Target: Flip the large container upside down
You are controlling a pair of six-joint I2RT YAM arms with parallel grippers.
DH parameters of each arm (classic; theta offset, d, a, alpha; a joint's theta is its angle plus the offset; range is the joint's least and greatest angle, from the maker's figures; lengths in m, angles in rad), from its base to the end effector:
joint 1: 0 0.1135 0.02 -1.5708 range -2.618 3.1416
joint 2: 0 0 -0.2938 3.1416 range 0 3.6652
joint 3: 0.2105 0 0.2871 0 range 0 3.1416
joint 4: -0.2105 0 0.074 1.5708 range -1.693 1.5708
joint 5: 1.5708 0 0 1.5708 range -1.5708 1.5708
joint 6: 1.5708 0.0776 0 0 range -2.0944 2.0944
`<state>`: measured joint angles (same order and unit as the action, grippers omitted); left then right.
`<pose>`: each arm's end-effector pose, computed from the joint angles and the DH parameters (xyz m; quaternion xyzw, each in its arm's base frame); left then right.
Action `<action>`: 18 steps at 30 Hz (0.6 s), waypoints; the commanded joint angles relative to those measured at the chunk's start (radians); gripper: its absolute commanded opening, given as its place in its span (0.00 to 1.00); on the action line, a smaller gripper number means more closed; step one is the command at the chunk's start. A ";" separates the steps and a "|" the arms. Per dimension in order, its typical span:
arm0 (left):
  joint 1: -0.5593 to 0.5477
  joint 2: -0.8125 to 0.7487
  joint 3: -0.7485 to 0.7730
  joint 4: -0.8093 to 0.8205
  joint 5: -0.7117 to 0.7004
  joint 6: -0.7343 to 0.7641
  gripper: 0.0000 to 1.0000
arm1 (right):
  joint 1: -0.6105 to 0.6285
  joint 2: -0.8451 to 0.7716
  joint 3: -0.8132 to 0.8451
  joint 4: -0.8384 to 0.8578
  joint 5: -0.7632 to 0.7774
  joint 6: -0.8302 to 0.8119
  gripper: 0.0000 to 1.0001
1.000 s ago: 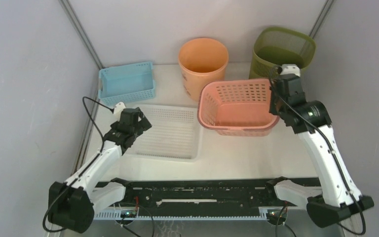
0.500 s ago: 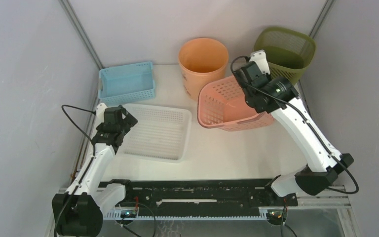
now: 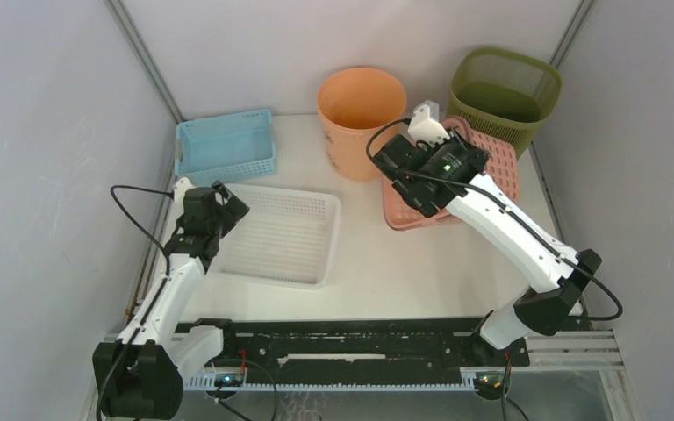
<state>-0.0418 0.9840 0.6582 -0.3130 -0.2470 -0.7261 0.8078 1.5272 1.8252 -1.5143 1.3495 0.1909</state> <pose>0.2629 0.0080 0.2361 -0.3496 0.8166 -0.0650 0.4547 0.2548 0.1570 0.4614 -0.1284 0.7658 -0.4739 0.4153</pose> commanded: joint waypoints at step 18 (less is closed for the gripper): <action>-0.001 -0.051 -0.005 0.073 0.124 -0.006 1.00 | 0.052 -0.331 -0.392 1.632 0.244 -1.251 0.00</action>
<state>-0.0418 0.9745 0.6563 -0.2920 -0.1818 -0.7265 0.8276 1.2411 1.4216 -0.2260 1.5337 -0.8749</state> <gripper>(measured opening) 0.996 0.291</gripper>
